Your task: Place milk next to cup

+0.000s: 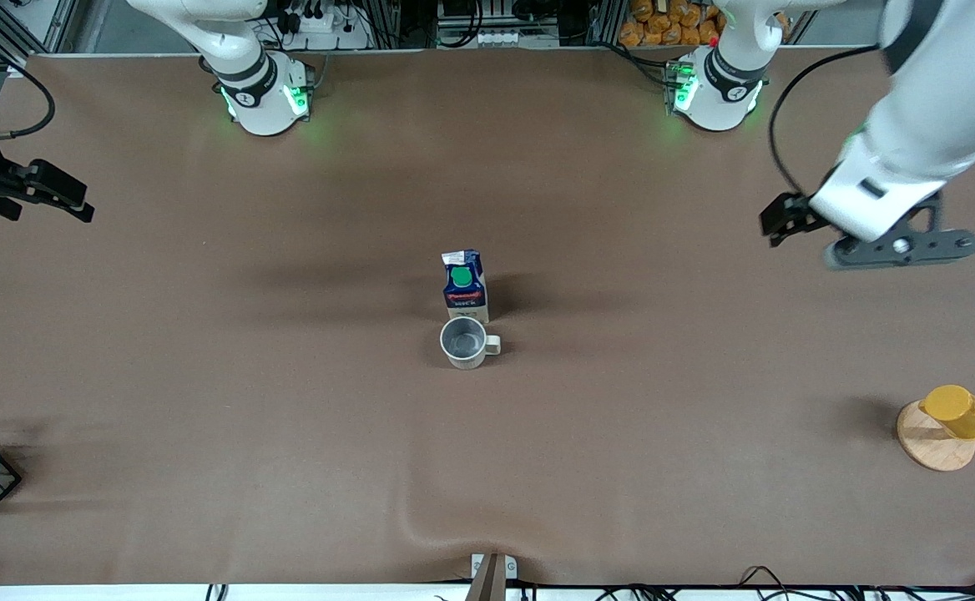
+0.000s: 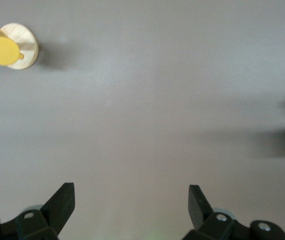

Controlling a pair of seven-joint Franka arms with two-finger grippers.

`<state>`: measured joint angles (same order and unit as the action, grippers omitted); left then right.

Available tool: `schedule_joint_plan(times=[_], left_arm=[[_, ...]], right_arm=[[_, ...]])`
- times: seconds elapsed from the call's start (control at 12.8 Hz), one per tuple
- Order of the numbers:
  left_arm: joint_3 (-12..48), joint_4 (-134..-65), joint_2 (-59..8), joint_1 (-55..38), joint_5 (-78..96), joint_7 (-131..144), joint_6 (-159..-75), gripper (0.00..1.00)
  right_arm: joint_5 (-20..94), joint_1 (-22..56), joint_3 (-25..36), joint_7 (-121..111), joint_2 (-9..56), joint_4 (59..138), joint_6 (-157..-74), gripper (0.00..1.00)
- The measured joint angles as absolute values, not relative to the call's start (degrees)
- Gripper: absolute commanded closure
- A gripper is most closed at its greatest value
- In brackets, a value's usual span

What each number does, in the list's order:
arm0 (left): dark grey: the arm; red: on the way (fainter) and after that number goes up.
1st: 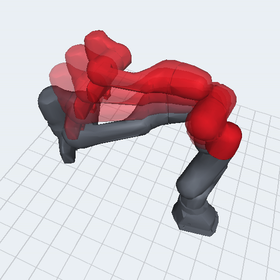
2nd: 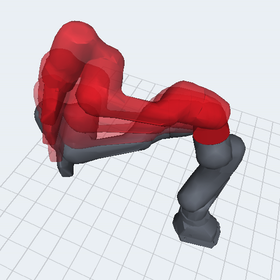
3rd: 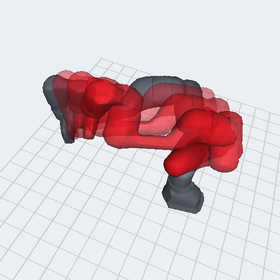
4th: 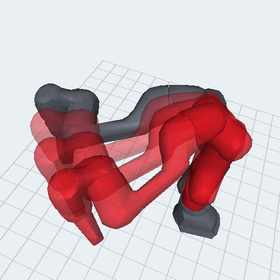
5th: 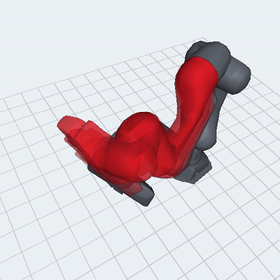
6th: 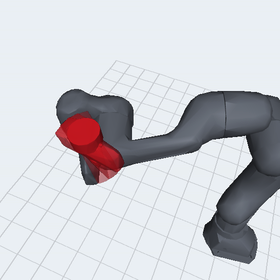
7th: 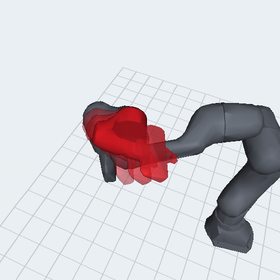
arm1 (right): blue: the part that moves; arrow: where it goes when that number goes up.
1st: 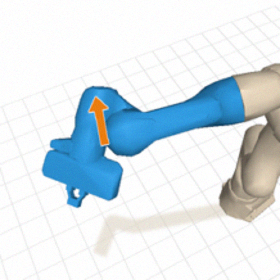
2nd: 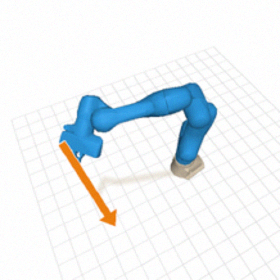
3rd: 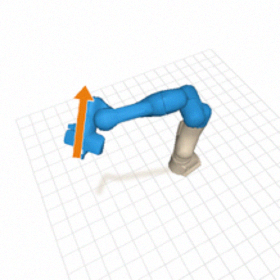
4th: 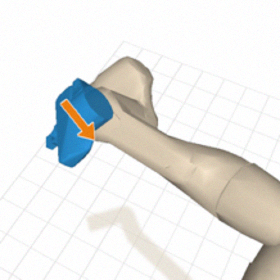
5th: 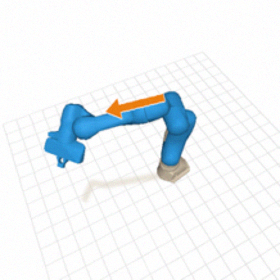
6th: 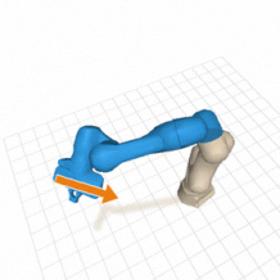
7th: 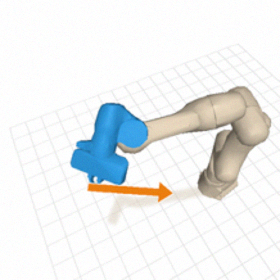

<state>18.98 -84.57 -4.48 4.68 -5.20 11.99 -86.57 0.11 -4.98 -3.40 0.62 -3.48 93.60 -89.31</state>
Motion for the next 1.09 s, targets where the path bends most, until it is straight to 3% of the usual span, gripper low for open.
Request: schedule_joint_plan(times=[0.39,1.09], left_arm=[[12.2,-84.9,1.9,5.0,-1.7,1.3,-83.4,0.00],[11.9,-86.3,0.3,5.0,0.7,-0.1,-83.0,0.00]], right_arm=[[0.1,-5.0,-3.4,0.5,-3.5,93.6,-89.3,0.00],[0.1,-5.0,-3.4,0.4,-3.5,93.7,-89.3,0.00]])
